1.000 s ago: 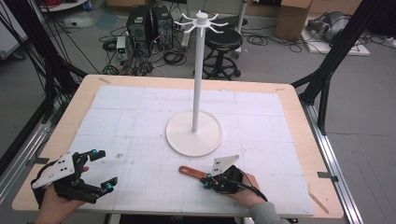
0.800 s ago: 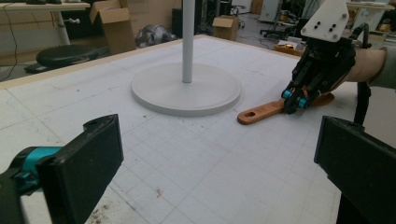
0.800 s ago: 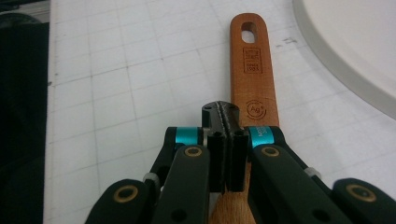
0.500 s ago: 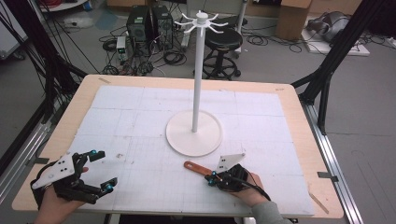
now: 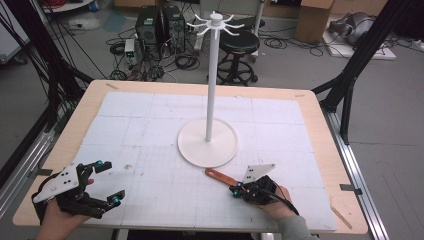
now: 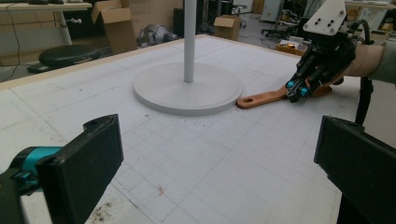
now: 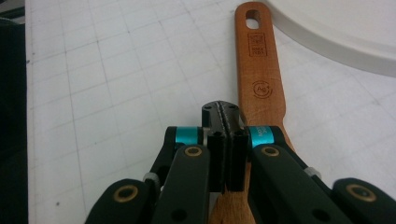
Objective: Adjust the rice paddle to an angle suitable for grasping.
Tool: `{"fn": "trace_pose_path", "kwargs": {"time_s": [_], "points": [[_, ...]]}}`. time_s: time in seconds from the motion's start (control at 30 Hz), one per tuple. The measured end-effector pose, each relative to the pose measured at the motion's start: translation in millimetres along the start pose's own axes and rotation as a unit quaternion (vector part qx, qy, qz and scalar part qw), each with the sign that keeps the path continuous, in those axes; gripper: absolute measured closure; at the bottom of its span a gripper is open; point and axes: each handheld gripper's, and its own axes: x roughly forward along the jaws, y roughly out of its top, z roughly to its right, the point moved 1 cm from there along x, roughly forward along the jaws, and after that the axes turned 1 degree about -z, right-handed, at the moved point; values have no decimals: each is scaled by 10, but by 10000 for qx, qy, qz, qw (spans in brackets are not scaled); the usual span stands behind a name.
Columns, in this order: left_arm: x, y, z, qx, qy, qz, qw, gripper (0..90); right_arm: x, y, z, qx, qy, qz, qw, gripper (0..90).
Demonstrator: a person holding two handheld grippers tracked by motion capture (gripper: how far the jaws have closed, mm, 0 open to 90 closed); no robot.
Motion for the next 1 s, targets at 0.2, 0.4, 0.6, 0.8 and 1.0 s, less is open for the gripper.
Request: {"fn": "trace_pose_path", "kwargs": {"time_s": [0.2,0.4,0.6,0.8,1.0], "points": [[-4,-4,-7,-15,8,3,10000,18,-32,-18,0,30,-24,3,10000,891],[19,-11,0,-12,-8,-28,10000,18,-236,-23,140,233,-273,529,9980,891],[34,-15,5,7,-43,-62,10000,18,-322,-164,345,477,-648,432,9958,891],[39,-17,8,-3,-40,-62,10000,18,-307,-266,441,592,-784,125,9951,891],[26,-13,4,3,-25,-46,10000,18,-309,-286,389,577,-671,111,9960,891]]}}
